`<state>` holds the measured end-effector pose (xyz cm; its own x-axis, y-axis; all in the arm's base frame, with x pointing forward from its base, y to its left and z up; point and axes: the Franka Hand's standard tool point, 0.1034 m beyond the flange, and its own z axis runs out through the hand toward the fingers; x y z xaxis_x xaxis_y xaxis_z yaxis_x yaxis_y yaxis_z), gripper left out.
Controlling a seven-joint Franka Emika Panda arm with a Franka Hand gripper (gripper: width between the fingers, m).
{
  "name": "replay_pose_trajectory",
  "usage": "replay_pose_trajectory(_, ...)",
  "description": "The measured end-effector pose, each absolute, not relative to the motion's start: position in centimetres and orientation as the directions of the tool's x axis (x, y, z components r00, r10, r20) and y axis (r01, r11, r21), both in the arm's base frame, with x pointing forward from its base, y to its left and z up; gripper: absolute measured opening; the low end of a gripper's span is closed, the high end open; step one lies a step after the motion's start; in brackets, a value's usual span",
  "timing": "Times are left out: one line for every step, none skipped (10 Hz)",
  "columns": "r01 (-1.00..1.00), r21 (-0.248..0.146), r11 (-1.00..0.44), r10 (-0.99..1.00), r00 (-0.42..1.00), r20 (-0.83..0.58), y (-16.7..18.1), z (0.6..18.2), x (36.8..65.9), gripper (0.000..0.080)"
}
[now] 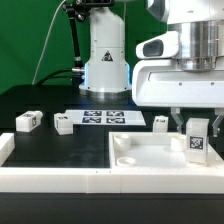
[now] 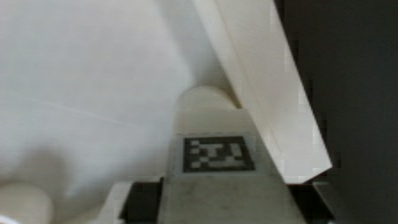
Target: Assemble one leg
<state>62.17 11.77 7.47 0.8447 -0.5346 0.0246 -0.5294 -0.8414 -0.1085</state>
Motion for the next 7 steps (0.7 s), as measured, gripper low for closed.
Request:
replay_pose_trajectory(-0.631, -0.109, -0.768, -0.636, 0.771, 0.014, 11.82, 7.43, 62.16, 0.0291)
replay_pose_trajectory(-0.709, -0.109, -0.697, -0.713, 0.701, 0.003, 11.83, 7.44, 62.17, 0.0291)
replay_pose_trajectory(-0.787, -0.111, -0.607, -0.791, 0.611, -0.012, 11.83, 7.43, 62.17, 0.0291)
replay_pose_trajectory(-0.850, -0.112, -0.515, -0.853, 0.521, -0.027, 11.78, 7.43, 62.18, 0.0291)
replay_pose_trajectory(-0.878, -0.111, -0.466, -0.881, 0.472, -0.035, 11.75, 7.44, 62.19, 0.0291)
replay_pose_trajectory(-0.925, -0.107, -0.363, -0.927, 0.370, -0.054, 11.85, 7.42, 62.13, 0.0291)
replay_pose_trajectory(-0.949, -0.103, -0.299, -0.950, 0.306, -0.064, 11.95, 7.39, 62.11, 0.0291)
